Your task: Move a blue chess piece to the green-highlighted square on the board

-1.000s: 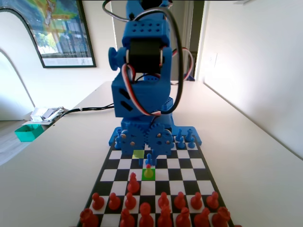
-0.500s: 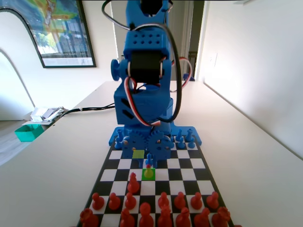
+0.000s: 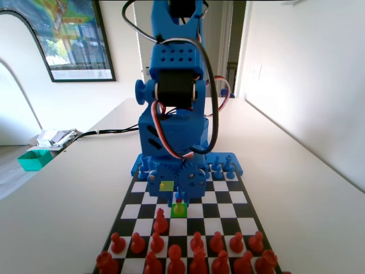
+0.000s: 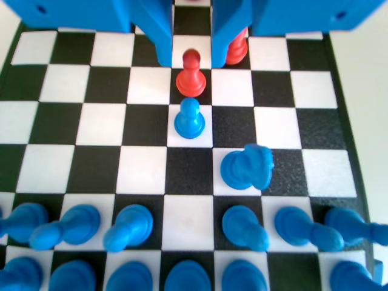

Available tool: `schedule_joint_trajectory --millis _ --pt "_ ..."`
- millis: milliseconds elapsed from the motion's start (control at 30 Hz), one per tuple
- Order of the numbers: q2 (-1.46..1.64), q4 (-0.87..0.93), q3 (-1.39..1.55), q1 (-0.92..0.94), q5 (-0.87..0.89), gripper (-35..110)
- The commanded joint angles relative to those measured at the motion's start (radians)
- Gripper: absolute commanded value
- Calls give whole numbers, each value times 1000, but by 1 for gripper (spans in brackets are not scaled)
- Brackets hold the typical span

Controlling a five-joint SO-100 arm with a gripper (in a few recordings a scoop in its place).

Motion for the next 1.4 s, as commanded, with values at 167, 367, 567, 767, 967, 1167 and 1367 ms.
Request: schedule_joint_trajectory --millis 167,367,567,767,967,1167,1367 --pt "25 -18 34 9 -8 10" --pt "23 -26 35 8 -8 8" --pt "23 -31 28 8 -6 5" --pt "23 -29 15 11 -6 4" --pt "23 -29 11 11 -17 1" --pt "43 12 -14 15 -14 1" --pt "109 94 -43 37 -20 1"
